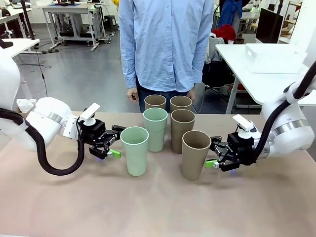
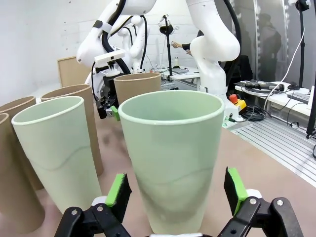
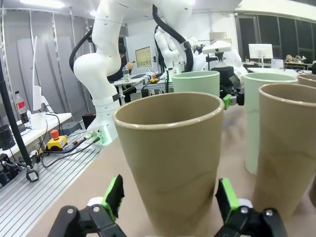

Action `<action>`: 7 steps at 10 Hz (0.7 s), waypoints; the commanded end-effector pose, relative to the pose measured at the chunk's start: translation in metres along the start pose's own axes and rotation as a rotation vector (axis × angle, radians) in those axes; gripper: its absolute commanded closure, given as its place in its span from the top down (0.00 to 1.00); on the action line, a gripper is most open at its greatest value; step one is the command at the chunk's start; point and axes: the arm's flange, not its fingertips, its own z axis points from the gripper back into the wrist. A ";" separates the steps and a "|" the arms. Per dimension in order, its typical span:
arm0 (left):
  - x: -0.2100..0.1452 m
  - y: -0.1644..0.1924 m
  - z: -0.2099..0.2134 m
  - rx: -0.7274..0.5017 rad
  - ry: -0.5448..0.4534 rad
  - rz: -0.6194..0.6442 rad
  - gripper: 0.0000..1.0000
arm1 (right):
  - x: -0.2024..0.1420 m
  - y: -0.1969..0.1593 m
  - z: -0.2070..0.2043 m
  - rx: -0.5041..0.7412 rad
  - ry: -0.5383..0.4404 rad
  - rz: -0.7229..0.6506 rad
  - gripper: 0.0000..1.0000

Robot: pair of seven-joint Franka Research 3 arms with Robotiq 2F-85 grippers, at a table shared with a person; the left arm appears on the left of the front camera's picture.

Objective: Stack the cups and store them in the basket.
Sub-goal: Pick up two Reusable plastic cups , one in each hand.

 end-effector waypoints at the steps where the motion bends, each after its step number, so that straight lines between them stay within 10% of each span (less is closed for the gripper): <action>1: -0.015 -0.002 -0.007 -0.005 0.003 -0.029 1.00 | -0.001 0.005 -0.008 -0.005 0.002 0.030 1.00; 7: -0.026 0.004 -0.027 -0.031 -0.005 -0.031 1.00 | -0.003 0.004 -0.021 -0.024 -0.008 0.033 1.00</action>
